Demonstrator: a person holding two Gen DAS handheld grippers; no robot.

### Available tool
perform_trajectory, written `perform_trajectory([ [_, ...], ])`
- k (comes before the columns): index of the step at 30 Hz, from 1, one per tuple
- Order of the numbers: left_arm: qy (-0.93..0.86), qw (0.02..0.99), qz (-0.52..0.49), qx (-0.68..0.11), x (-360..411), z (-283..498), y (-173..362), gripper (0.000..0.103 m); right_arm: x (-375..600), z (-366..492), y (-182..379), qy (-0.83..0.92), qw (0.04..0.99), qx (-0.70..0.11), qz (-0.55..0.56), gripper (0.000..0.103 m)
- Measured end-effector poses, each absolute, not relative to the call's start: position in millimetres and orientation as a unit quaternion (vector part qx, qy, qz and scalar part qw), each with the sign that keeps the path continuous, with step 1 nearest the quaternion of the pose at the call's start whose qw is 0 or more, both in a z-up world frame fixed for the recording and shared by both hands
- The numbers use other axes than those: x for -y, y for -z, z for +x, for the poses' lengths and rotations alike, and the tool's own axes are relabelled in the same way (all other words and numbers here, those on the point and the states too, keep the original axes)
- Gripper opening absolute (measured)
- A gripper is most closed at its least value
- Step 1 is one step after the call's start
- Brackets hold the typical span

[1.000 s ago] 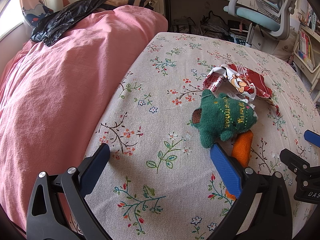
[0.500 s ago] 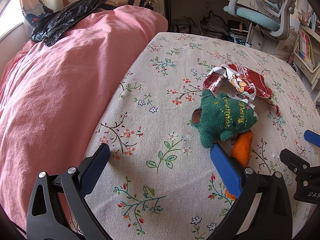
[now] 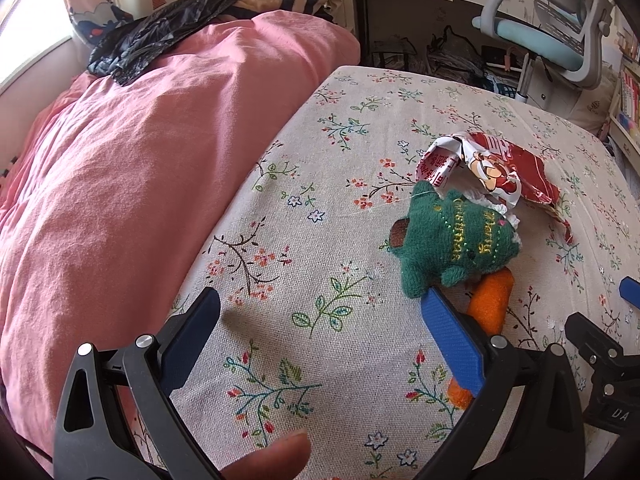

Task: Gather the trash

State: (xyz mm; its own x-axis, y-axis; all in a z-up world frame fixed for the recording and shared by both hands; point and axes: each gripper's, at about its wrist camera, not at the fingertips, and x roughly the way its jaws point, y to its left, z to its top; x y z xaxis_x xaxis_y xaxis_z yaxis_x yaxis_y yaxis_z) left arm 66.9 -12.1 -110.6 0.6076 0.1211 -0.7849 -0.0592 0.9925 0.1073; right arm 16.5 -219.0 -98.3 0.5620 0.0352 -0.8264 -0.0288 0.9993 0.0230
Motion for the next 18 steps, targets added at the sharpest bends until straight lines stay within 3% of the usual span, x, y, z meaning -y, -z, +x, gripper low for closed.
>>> perform_trajectory([
  [10,-0.087,0.882,0.043,-0.461,21,71,105,0.097,219,17,98,-0.018,0.884,-0.468,0.004,0.097],
  [15,0.027,0.862,0.040,-0.504,19,72,97,0.097,222,20,92,-0.056,0.855,-0.515,-0.017,0.097],
  [18,0.023,0.885,0.061,-0.461,27,48,63,0.097,240,-8,63,-0.067,0.878,-0.474,0.012,0.097],
])
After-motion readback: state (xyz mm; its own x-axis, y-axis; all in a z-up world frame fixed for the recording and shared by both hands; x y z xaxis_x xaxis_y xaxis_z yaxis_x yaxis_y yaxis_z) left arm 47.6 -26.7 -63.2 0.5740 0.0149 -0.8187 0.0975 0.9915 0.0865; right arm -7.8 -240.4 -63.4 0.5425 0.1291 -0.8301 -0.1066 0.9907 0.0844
